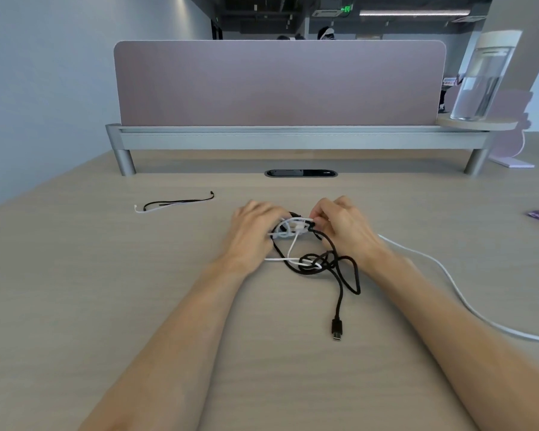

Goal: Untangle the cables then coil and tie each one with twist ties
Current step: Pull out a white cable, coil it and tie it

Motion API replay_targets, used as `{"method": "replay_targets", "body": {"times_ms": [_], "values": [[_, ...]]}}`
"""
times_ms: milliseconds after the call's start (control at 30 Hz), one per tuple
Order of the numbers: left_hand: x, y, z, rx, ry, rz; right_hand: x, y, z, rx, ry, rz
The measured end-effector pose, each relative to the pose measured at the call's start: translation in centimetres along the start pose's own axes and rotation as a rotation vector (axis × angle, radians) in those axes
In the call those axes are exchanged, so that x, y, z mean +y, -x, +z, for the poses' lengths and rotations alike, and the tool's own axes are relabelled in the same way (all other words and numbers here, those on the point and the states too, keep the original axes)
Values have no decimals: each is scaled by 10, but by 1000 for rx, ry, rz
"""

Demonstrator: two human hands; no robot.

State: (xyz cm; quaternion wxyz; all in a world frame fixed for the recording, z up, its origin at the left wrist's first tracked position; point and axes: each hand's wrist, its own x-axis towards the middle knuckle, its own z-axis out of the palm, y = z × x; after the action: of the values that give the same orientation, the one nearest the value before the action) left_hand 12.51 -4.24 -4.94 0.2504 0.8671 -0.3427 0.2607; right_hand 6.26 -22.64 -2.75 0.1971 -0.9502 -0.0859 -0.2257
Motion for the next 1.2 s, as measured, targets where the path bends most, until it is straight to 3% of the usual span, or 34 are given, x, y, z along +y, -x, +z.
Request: {"method": "replay_targets", "body": {"times_ms": [67,200,300,400,733,900,967,1033,1133,1200], "values": [[1,1,2,-74,24,15,1,-1,0,-12,-42,-45],[-7,1,4,-62,138,27,0,-2,5,0,-131,-81],[-6,1,-1,-29,255,-182,-8,-2,2,14,-236,-5],[-1,-1,-5,110,290,-343,-11,0,-3,25,-270,31],[-1,-7,-5,324,715,-704,-19,1,-9,11,152,-39],[0,-6,-2,362,703,-779,-12,-4,-9,84,236,-124],[1,-7,-3,331,625,-748,-11,-3,-9,89,264,-126],[1,-5,-4,254,374,-628,-10,0,-8,72,264,-117],[-5,-1,3,174,-17,-267,-6,2,-9,59,272,-109],[-9,0,2,98,-80,-27,0,1,-13,123,275,-108]]}}
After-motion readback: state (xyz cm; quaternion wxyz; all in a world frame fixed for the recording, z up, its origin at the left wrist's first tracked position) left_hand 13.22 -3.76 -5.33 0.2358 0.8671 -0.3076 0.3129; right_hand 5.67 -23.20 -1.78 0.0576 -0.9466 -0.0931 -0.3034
